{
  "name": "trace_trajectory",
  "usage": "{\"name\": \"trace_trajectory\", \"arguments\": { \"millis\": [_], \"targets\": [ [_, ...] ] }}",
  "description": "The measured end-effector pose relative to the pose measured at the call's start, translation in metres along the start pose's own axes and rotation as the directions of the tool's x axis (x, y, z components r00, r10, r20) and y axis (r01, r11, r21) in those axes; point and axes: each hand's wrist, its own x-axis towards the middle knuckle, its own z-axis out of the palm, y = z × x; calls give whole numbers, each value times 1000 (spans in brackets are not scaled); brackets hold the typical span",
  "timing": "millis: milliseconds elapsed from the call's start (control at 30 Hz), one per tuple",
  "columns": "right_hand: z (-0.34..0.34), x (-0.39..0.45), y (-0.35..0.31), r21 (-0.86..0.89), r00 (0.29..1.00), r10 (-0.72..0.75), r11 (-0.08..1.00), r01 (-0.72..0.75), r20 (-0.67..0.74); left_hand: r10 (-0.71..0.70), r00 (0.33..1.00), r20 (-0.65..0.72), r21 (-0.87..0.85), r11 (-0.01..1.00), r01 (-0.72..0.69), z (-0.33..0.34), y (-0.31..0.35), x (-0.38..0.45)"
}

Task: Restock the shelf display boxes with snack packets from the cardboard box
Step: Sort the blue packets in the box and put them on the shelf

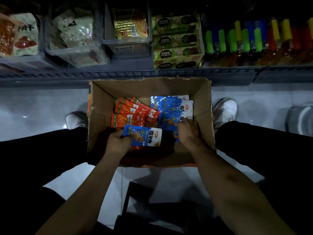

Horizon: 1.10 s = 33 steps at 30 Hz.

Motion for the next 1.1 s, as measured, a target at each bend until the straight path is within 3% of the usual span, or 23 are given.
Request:
{"name": "trace_trajectory", "arguments": {
  "millis": [133, 233, 333, 500, 567, 667, 700, 733, 833, 933, 1000, 1100],
  "targets": [
    [-45, -5, 4, 497, 998, 21, 867, -51, 65, -74, 997, 32, -113, 991, 77, -1, 12, 0],
    [-95, -18, 4, 699, 993, -47, 714, -40, 105, -55, 991, 121, -176, 982, 76, -1, 31, -8],
    [-143, -47, 3, 786, 983, -140, 618, -5, 116, 22, 980, 198, -266, 963, 32, -1, 48, -26],
    [-178, -87, -2, 831, 984, -176, 547, 100, -3, 136, 970, 200, -459, 888, -30, 0, 72, -55],
    [-184, -98, -9, 929, 993, -61, 350, 117, -102, 180, 973, 148, -537, 841, -74, -4, 81, -62],
    [-188, -107, -17, 958, 983, 184, -276, 81, -30, 214, 975, 59, -650, 749, -125, -14, 94, -73],
    [-188, -110, -19, 909, 987, 161, -413, 61, 6, 229, 973, 30, -670, 727, -150, -16, 97, -76],
    [-189, -116, -24, 895, 993, 114, -444, 42, 9, 247, 969, 1, -666, 723, -183, -17, 99, -79],
    [-194, -132, -40, 960, 999, 33, -276, 49, -42, 299, 952, -60, -632, 727, -268, -17, 104, -90],
    [-198, -136, -48, 979, 975, 165, -114, 170, -150, 372, 924, -89, -566, 745, -354, -17, 108, -97],
    [-204, -138, -44, 976, 962, 172, -16, 218, -212, 387, 922, -19, -561, 759, -330, -25, 115, -100],
    [-211, -141, -35, 955, 950, 118, 110, 277, -289, 414, 886, 210, -517, 816, -259, -42, 125, -105]
  ]
}}
